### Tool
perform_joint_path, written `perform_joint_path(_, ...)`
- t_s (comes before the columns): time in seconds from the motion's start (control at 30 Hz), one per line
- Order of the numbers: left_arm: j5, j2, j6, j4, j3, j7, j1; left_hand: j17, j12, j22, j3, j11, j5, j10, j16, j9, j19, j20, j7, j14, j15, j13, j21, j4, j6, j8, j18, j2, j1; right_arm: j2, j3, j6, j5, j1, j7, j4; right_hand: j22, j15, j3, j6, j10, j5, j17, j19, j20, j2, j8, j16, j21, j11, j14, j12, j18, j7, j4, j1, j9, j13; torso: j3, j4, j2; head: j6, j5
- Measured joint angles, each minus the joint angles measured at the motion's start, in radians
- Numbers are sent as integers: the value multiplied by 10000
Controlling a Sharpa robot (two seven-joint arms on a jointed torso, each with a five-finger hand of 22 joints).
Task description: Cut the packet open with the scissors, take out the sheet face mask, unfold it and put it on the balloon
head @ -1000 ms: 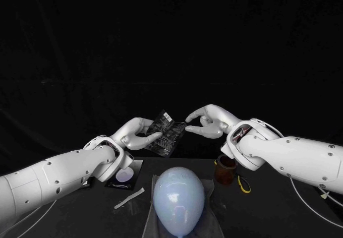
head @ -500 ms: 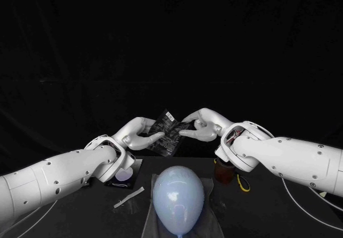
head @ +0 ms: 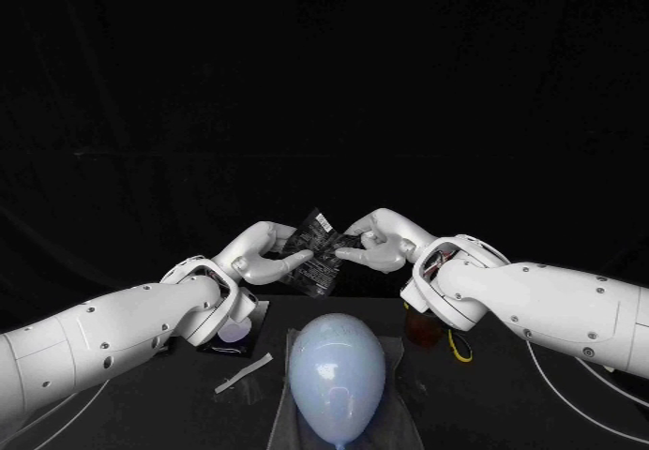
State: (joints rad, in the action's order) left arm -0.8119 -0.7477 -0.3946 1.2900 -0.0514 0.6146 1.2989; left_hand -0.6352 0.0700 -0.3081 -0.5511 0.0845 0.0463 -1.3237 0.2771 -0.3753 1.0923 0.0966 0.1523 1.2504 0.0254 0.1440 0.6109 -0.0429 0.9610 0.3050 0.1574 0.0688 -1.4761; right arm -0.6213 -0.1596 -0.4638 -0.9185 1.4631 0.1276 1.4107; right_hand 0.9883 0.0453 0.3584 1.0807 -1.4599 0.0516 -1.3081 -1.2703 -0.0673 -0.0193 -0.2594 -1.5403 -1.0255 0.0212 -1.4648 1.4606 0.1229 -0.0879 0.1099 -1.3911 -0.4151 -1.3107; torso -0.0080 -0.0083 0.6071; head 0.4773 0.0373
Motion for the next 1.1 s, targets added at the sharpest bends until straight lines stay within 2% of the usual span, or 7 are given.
perform_joint_path(0.17, 113, 2, 36, 31, 7, -13, 5, -2, -41, -66, 262, 84, 3, 234, -155, -15, -289, 83, 22, -211, 65, -68, 65, 7, -22, -11, 8, 32, -33, -125, -11, -257, 404, -41, 290, 182, 222, 68, 121, -43, -2, -33, 0, -118, 118, 39, -353, -41, -171, -74, -6, 100, -7, 75, -121, -40, -66, 18, 1, 0, -1, 10, 6)
perform_joint_path(0.27, 192, 11, 80, 52, 11, -40, 11, -1, -43, -101, 467, 118, 4, 359, -230, -1024, -475, 120, 60, -344, 126, -98, 95, -3, -60, -92, 38, 78, -67, -213, -14, -449, 585, -57, 449, 309, 285, 88, 146, -78, -15, -57, 3, -147, 147, 64, -467, -41, -217, -88, -20, 138, -11, 110, -147, -65, -66, 22, 1, 0, -1, 15, 10)
perform_joint_path(0.47, 351, 16, 194, 48, 10, -220, 10, 3, -72, -54, 1035, 409, 38, 1128, -506, -995, -1351, 351, 424, -1174, 454, -288, -130, -321, -346, -623, 43, 608, 368, -307, -13, -820, 798, -66, 661, 480, 329, 89, 159, -99, -15, -77, 9, -155, 155, 63, -574, -41, -218, -89, -21, 138, -32, 122, -163, -65, -66, 32, 2, -3, -2, 18, 12)
perform_joint_path(0.6, 449, 18, 273, 65, 7, -395, 8, 165, -72, 432, 1510, 725, 38, 1878, -881, -765, -2115, 728, 666, -2116, 851, -507, -977, -796, -732, -979, -42, 1307, 848, -316, -7, -998, 809, -67, 687, 548, 330, 89, 200, -109, -15, -80, 8, -155, 155, 23, -619, -38, -218, -90, -20, 138, -72, 115, -204, -106, -66, 33, 3, -3, -2, 19, 3)
perform_joint_path(0.7, 540, 26, 316, 105, 6, -535, 8, 289, -72, 809, 1864, 851, 39, 2115, -1048, -684, -2514, 1021, 729, -2593, 1009, -563, -1595, -1012, -808, -1057, -188, 1499, 895, -313, -6, -1125, 659, -73, 658, 565, 339, 88, 200, -135, -17, -94, 8, -175, 175, 23, -623, -34, -218, -92, -19, 138, -74, 138, -204, -106, -66, 26, 4, -2, -2, 24, -7)
perform_joint_path(0.97, 887, 41, 318, 300, 5, -814, 7, 490, 95, 1441, 2591, 906, 38, 2302, -1003, -612, -2696, 1474, 710, -2859, 1109, -596, -2534, -1382, -860, -1114, -172, 1514, 584, -298, -6, -1490, -353, -116, 282, 627, 447, 120, 241, -176, 2, -51, 0, -226, 225, 22, -697, -74, -298, -143, 16, 138, -83, 151, -245, -105, -66, 23, 2, 0, 0, 31, -14)
perform_joint_path(1.1, 1073, 49, 284, 423, 5, -919, 7, 491, 230, 1557, 2656, 798, 38, 2192, -836, -634, -2572, 1598, 658, -2795, 1045, -564, -2642, -1447, -585, -959, 129, 1287, 357, -296, -6, -1629, -864, -129, 49, 660, 484, 143, 267, -195, 2, -51, 0, -226, 225, 22, -763, -77, -345, -144, -5, 138, -85, 137, -273, -104, -66, 24, 2, 6, 1, 38, -10)
